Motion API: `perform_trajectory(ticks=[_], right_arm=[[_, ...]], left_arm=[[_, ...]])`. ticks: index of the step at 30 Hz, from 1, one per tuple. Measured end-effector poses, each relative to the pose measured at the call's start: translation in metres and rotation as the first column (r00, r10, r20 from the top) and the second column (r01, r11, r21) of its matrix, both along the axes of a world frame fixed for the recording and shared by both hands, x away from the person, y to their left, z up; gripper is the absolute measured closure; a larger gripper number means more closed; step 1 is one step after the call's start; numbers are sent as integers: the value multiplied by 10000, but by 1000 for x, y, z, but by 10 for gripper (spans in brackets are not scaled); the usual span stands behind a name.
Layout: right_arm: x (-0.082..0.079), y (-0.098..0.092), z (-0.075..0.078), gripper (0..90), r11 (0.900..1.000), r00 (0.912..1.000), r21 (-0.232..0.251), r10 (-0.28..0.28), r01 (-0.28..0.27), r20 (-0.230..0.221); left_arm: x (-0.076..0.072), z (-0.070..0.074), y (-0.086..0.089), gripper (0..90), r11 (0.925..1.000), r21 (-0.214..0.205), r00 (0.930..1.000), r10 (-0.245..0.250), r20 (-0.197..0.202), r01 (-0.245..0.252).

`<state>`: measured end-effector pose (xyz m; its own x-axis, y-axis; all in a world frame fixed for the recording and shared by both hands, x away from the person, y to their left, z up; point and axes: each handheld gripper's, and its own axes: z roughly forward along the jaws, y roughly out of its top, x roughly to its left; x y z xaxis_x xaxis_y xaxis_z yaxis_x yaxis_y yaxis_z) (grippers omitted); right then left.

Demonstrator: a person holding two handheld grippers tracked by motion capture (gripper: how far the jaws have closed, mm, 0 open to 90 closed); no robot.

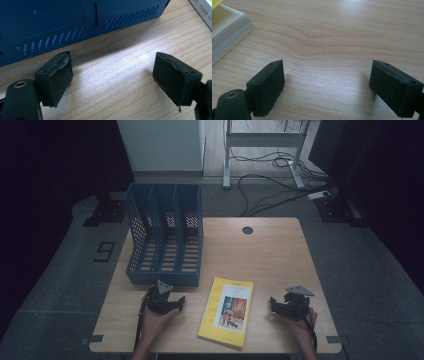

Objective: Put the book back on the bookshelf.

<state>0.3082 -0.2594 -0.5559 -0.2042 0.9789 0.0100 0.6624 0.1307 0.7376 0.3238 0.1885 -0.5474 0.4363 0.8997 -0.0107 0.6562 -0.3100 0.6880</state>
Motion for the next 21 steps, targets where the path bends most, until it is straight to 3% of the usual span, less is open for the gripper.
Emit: perform_trajectory(ticks=[15,21], right_arm=[[1,4,0,129,9999,9998,3,-171,171,39],[0,4,1,151,9997,9997,17,-240,240,-8]], left_arm=[[-2,0,1,161,9999,-110,10000,39,-20,-39],[-4,1,4,189,9981,-612,10000,-50,-48,47]])
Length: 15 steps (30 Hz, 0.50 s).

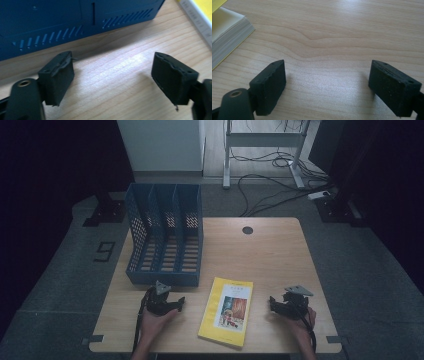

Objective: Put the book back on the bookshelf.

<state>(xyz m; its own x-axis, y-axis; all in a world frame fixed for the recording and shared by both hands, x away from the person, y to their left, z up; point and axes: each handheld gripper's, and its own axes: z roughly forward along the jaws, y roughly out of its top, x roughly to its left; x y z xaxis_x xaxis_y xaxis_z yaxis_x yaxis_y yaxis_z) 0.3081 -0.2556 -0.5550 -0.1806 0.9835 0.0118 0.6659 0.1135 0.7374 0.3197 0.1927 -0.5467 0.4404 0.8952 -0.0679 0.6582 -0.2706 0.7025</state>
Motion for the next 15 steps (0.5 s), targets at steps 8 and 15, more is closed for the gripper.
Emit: perform_trajectory(ticks=[8,15], right_arm=[[-2,-1,3,179,9993,9999,358,-59,55,120],[-5,5,8,199,9983,9994,565,107,-126,336]], left_arm=[[-5,7,0,208,9980,-586,9997,-222,29,223],[-9,11,-3,211,9953,-838,9988,-472,90,478]])
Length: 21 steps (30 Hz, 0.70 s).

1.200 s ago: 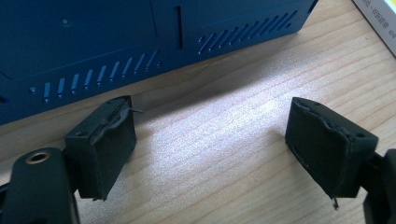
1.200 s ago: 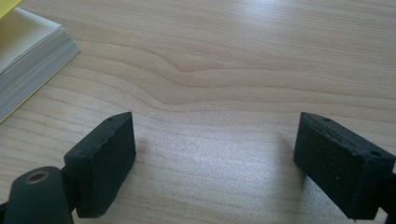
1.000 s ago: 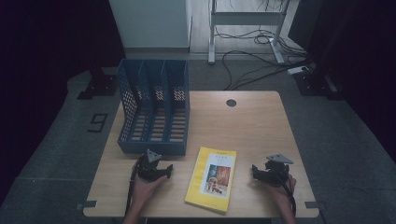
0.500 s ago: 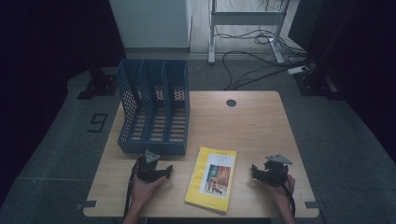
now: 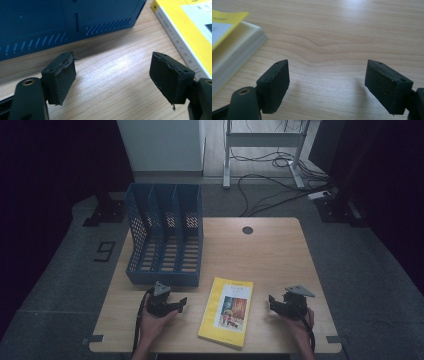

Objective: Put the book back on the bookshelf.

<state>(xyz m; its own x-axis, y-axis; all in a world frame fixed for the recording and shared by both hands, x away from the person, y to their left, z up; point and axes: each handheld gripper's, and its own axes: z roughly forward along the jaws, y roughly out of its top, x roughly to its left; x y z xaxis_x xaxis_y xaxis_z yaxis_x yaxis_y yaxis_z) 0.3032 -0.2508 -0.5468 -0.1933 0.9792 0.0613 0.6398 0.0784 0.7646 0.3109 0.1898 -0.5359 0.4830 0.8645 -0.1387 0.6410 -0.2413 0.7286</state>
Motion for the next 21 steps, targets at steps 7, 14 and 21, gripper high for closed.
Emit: perform_trajectory(ticks=[7,14,21], right_arm=[[-3,11,4,208,9995,9991,-11,321,-321,268],[-5,24,7,219,9968,9962,164,777,-785,402],[-7,35,8,224,9935,9925,176,1114,-1124,511]], left_arm=[[-2,3,-4,211,9982,-566,9997,-220,-46,217],[-10,9,-21,211,9955,-644,9976,-694,68,697],[-16,8,-42,212,9905,-644,9925,-1218,41,1218]])
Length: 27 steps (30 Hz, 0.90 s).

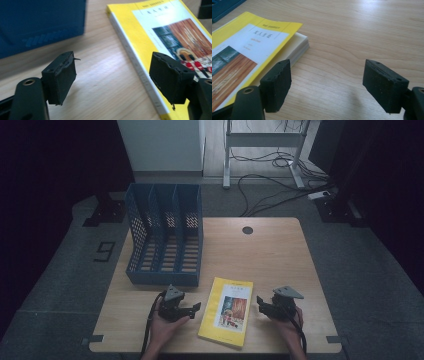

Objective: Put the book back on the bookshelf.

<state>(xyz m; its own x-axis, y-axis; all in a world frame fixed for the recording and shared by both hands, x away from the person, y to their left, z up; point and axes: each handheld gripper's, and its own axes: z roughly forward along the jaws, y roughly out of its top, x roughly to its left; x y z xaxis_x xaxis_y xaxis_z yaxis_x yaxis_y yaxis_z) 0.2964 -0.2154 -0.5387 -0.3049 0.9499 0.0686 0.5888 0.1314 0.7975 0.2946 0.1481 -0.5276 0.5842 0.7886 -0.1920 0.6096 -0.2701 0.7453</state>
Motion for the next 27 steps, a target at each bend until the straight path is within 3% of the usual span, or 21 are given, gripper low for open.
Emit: perform_trajectory(ticks=[13,15,27], right_arm=[[-2,16,0,233,9993,9993,134,357,-358,66],[-3,19,1,250,9986,9990,277,443,-445,59],[-9,25,10,249,9971,9979,511,545,-562,337]], left_arm=[[-10,-12,-33,221,9960,203,9957,-860,-348,867],[-12,-15,-40,222,9937,502,9945,-989,-349,1005],[-15,-19,-48,225,9925,41,9911,-1220,-529,1224]])
